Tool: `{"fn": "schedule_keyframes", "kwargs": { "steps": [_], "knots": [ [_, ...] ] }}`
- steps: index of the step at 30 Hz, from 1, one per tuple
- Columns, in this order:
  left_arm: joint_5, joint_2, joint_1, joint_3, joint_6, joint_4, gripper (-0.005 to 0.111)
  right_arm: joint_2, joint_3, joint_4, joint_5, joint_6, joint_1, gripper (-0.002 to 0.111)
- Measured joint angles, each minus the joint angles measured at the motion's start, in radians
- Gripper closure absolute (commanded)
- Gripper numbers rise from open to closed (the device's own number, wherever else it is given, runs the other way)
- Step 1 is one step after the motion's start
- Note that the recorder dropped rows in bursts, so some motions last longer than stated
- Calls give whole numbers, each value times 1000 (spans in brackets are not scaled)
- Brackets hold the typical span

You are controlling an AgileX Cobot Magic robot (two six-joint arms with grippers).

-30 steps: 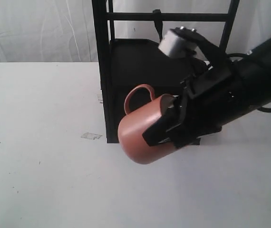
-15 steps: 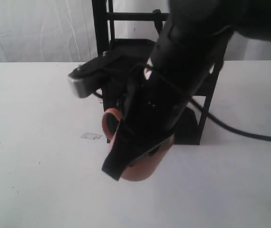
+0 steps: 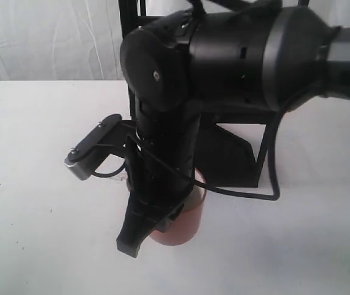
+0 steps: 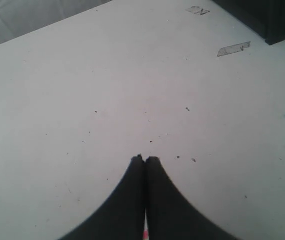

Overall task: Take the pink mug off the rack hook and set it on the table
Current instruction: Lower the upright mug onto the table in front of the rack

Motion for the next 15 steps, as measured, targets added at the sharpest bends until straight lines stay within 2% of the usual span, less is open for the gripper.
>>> {"fn": "schedule_keyframes", "kwargs": {
  "steps": [15],
  "knots": [
    [0, 0, 0, 0, 0, 0, 107, 60, 0, -2, -2, 44, -16, 108]
  ]
}}
